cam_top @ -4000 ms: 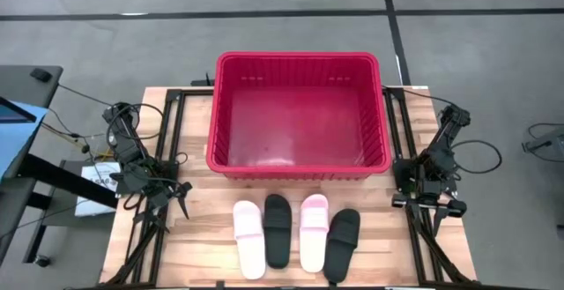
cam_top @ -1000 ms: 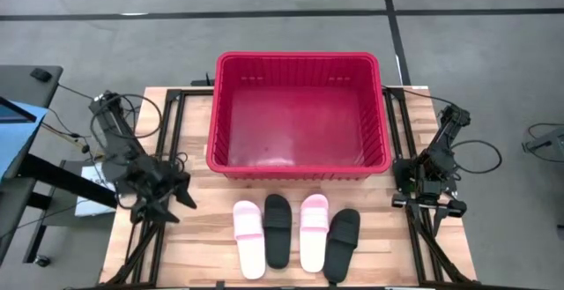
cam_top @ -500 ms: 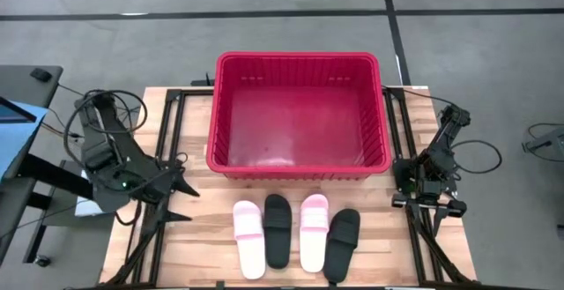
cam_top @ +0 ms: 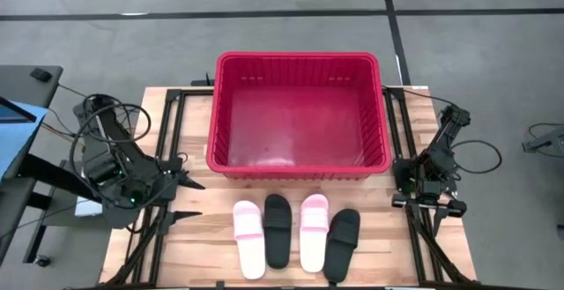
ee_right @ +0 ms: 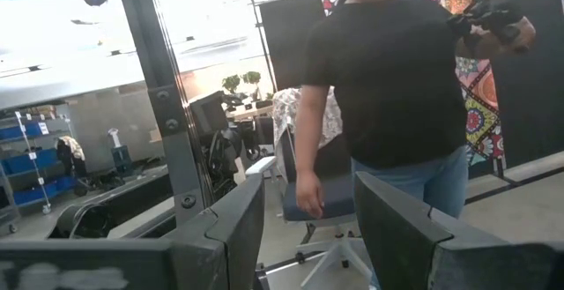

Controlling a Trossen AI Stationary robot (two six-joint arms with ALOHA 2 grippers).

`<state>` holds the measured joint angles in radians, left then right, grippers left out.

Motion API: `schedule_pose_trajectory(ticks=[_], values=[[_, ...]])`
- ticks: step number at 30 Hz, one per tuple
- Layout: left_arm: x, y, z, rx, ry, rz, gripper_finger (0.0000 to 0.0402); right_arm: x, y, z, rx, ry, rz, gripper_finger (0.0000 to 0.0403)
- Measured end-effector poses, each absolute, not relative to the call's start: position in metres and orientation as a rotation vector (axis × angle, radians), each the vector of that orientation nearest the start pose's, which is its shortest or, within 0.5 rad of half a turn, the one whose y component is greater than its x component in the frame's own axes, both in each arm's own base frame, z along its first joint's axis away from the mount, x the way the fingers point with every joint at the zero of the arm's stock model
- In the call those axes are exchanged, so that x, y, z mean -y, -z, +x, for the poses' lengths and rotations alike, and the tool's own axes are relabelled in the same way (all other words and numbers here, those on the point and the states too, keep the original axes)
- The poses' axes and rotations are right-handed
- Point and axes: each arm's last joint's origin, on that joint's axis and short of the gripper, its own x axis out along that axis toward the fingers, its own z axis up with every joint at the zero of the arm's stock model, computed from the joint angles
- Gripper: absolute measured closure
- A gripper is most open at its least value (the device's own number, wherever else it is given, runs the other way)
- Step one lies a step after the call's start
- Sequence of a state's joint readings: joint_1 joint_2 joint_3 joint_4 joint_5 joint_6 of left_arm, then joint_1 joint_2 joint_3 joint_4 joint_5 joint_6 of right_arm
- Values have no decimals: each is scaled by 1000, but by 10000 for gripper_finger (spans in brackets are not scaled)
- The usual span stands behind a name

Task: Pick and place slides into bin
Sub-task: Put the left pink slide into the red bin

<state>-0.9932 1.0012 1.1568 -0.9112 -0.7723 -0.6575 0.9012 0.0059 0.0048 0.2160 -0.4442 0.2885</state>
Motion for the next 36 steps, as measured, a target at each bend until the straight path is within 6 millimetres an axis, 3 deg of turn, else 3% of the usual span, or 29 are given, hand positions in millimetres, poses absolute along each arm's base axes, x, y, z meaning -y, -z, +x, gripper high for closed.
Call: schedule_pose_trajectory(ticks=[5,10,18,28,36], values=[[135,-361,111,-544,66,-49,104,-80,-185,48,31,-1364,295,236],[137,-352,107,-711,177,-60,104,-80,-185,48,31,-1364,295,236],[163,-342,118,-841,318,-137,104,-80,-185,48,31,-1364,295,236],[172,-339,118,-909,311,-304,104,-80,-185,48,31,-1364,295,236],[172,-331,116,-971,251,-251,104,-81,-185,48,29,-1364,294,236]])
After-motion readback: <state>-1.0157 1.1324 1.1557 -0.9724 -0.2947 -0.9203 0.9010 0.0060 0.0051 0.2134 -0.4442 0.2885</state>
